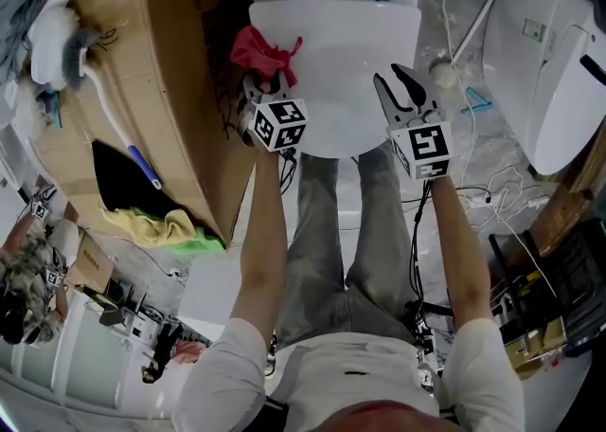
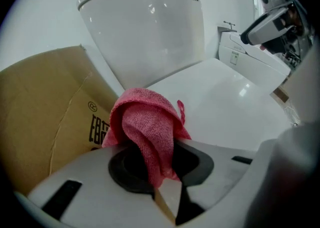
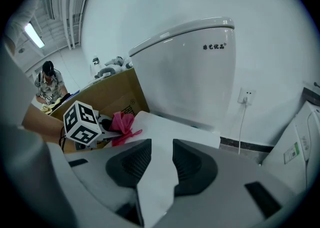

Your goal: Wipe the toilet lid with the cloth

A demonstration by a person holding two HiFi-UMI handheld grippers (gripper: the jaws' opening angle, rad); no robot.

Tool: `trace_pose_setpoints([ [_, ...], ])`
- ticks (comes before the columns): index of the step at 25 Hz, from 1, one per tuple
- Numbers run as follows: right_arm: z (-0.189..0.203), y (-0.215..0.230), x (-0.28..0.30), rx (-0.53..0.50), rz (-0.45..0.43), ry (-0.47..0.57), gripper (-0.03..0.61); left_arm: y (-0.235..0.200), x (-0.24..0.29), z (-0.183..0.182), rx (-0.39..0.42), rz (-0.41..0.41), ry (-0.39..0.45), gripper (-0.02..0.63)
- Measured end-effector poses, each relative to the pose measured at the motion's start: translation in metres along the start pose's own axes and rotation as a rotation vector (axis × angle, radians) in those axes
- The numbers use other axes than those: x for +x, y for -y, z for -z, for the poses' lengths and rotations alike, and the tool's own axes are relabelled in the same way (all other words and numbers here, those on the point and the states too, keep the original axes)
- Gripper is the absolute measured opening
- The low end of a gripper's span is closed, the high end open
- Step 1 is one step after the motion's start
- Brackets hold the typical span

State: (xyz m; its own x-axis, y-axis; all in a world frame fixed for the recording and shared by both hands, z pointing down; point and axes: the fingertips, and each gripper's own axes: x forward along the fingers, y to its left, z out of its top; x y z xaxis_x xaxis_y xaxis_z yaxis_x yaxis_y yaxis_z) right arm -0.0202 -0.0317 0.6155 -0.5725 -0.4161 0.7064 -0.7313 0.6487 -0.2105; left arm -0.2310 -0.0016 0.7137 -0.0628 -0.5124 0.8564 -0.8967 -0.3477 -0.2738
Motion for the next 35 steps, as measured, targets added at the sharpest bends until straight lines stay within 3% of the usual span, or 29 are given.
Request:
trace_pose_setpoints([
  [12,0.02,0.021,-0.021,0.042,0.021,0.009,0.141,0.049,-0.005,-0.023,0.016,0.06,0.031,0.103],
  [21,0.035,0.038,-0.034,0.065,0.033,0.003,0.141,0.096,-0.007,-0.048,-0.006,0.151,0.066,0.103],
  [35,0.06,0.07,-0.058,0.137,0.073,-0.005,0.141,0.159,-0.008,-0.083,0.023,0.253,0.084,0.103],
])
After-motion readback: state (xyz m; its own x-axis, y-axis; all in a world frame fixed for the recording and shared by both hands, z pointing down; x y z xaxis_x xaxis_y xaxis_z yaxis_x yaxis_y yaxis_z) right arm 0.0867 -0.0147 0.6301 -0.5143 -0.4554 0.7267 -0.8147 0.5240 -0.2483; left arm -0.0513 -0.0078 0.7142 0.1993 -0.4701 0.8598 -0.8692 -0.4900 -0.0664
